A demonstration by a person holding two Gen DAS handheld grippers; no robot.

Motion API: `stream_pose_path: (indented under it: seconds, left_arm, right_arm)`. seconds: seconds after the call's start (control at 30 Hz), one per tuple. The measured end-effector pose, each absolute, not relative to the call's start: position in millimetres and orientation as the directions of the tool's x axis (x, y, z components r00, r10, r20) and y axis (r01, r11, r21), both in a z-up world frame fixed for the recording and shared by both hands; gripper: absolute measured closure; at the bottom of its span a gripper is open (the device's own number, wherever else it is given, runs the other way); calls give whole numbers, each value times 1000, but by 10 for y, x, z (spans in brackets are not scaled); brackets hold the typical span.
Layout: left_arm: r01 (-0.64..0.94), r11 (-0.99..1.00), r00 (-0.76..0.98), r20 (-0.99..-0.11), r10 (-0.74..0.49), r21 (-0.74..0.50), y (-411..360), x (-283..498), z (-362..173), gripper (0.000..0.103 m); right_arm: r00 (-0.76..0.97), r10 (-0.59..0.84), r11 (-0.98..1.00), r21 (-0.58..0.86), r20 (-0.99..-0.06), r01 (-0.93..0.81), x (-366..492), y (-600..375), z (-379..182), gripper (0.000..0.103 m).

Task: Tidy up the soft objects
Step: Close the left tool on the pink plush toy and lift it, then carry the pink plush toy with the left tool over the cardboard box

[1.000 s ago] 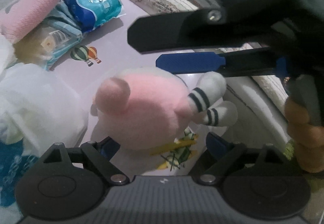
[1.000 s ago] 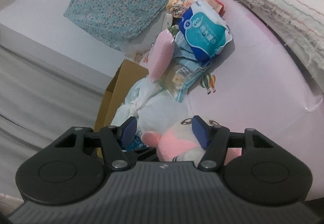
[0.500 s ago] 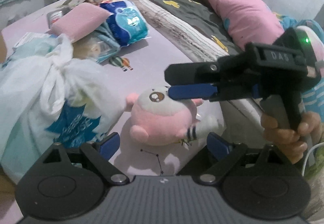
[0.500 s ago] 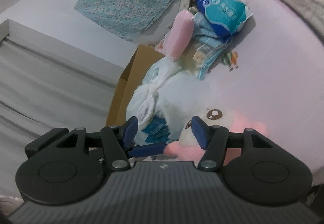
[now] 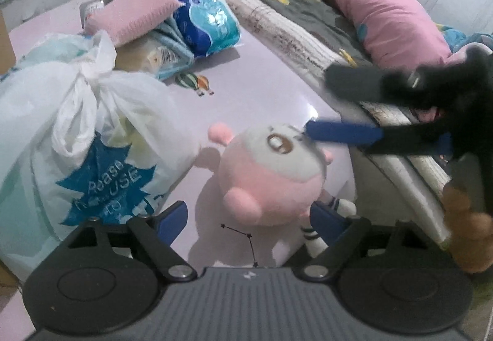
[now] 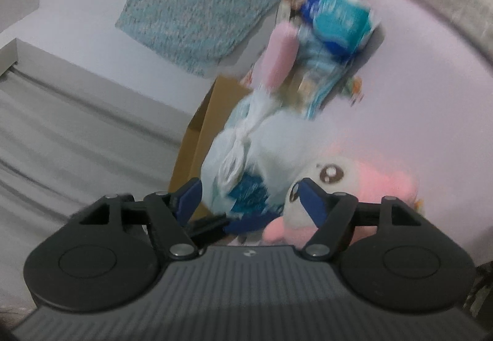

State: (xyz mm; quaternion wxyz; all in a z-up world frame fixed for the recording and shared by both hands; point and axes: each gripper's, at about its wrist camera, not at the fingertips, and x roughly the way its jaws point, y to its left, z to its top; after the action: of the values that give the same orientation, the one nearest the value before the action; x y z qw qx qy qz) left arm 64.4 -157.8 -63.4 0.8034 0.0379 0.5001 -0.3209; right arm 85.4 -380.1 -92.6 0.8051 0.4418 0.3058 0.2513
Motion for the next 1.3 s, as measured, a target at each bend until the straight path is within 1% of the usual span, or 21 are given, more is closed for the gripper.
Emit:
stream_pose_path:
  seconds: [0.1, 0.2, 0.33, 0.5, 0.6, 0.73, 0.87, 1.0, 1.13, 1.3]
  left_arm:
    - [544, 795, 287, -832, -476, -267, -1574, 657, -679, 15]
    - [539, 795, 280, -830, -482, -280, -1576, 677, -695, 15]
    - [539, 799, 287, -833, -473, -267, -1555, 675, -687, 15]
    - [523, 803, 273, -837, -475, -286, -1484, 711, -718, 15]
    - [539, 796, 285, -831, -478, -273, -1457, 679, -679, 15]
    - [581, 769, 300, -809, -505, -265, -1476, 638, -569, 12]
    - [585, 785, 340, -816, -467, -205, -1557, 672, -539, 11]
    - [603, 778, 360, -811, -461, -175, -1597, 719, -520, 10]
    - [616, 764, 332, -815, -475, -194, -1652, 785, -575, 9]
    - [633, 748, 317, -816, -484, -197, -1710, 784, -611, 8]
  right_arm:
    - [727, 631, 503, 856, -270, -119, 882, -3920, -927, 31]
    - [740, 583, 549, 834, -337, -52, 988, -3960, -1028, 31]
    - [700, 596, 573, 819, -393, -28, 995, -3858, -1164, 31]
    - [692, 583, 614, 789, -425, -32, 849, -3831, -1148, 31]
    - [680, 598, 604, 796, -425, -33, 765, -3830, -1152, 32]
    - [667, 609, 604, 796, -429, -39, 725, -3793, -1214, 32]
    - [671, 602, 594, 804, -433, -14, 744, -3801, -1290, 32]
    - [675, 608, 572, 820, -418, -7, 798, -3828, -1320, 32]
    - [659, 634, 556, 831, -406, -23, 859, -3788, -1327, 32]
    - [640, 645, 568, 822, -418, -37, 950, -3710, -1335, 32]
